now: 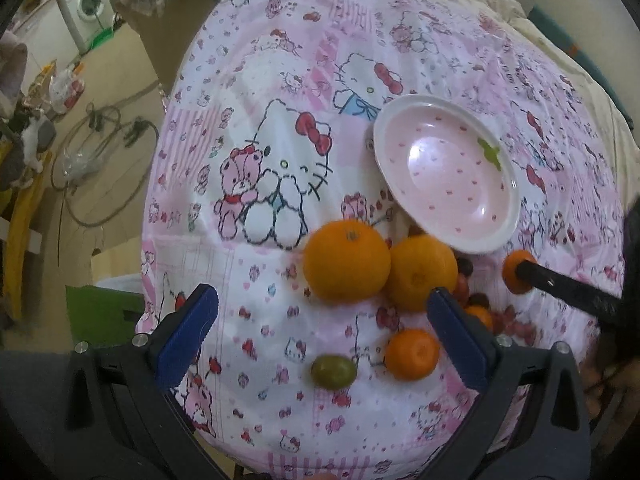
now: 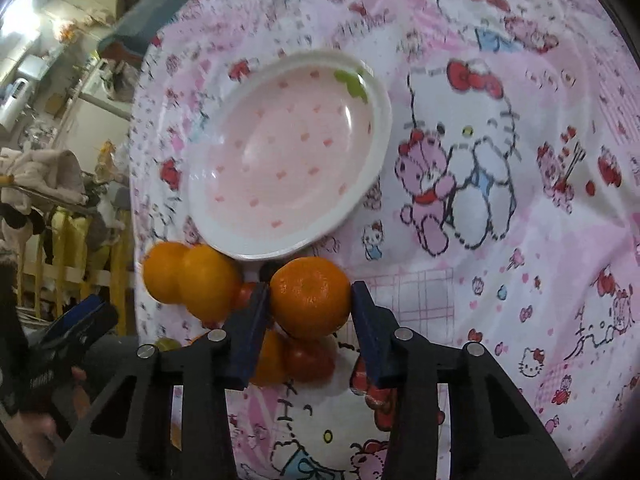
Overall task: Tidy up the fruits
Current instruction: 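Grasp a mandarin with the right tool while the left tool grasps a large orange, then place the mandarin on the plate with the right tool while the left tool places the orange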
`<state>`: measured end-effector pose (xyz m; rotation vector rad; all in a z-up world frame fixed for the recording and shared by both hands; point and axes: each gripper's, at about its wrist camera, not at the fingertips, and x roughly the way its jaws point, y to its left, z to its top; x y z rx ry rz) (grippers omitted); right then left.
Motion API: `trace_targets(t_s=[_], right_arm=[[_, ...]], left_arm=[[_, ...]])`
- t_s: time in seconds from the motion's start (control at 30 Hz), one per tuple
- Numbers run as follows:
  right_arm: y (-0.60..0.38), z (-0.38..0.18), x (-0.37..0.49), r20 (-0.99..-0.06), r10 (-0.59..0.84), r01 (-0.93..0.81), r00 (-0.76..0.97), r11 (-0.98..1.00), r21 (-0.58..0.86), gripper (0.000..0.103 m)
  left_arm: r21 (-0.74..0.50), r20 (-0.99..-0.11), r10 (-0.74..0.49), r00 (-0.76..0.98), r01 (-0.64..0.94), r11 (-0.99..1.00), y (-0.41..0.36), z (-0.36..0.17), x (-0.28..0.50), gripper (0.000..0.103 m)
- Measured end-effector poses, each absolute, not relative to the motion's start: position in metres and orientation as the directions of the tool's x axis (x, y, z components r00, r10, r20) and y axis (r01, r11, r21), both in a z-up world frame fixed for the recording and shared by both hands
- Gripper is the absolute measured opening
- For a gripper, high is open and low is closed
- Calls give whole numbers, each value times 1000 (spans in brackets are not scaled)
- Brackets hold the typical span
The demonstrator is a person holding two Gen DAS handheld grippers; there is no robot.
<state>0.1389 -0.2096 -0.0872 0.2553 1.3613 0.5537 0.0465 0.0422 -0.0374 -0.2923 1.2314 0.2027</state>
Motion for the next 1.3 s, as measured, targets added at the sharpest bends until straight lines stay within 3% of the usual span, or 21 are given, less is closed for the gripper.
trace_targets(t_s=[0.2, 0.27, 0.43, 0.53, 0.6, 0.63, 1.3], right_arm=[[-220, -69, 142, -825, 544, -225, 152, 832, 507, 43], [-221, -67, 144, -821, 549, -223, 158, 830, 512, 43], [-228, -66, 146, -815, 554, -196, 173, 830, 523, 43], [-230, -66, 149, -811, 557, -184, 176, 828, 529, 43], [-230, -66, 150, -811, 558, -178, 176, 828, 532, 43], [-231, -67, 150, -811, 559, -177, 175, 828, 533, 43], [-228, -72, 149, -825, 539, -188, 168, 839, 510, 43]], left_arm=[[-186, -974, -119, 192, -386, 903, 60, -62, 85, 102], [-189, -978, -131, 165, -406, 894, 62, -69, 92, 92], [-215, -976, -180, 120, -425, 879, 60, -88, 96, 89], [-222, -975, -200, 96, -417, 881, 56, -98, 98, 77], [-232, -973, -206, 105, -423, 876, 56, -98, 96, 75], [-244, -970, -218, 111, -424, 872, 56, -99, 97, 60], [-181, -966, -108, 236, -318, 931, 49, -62, 89, 55]])
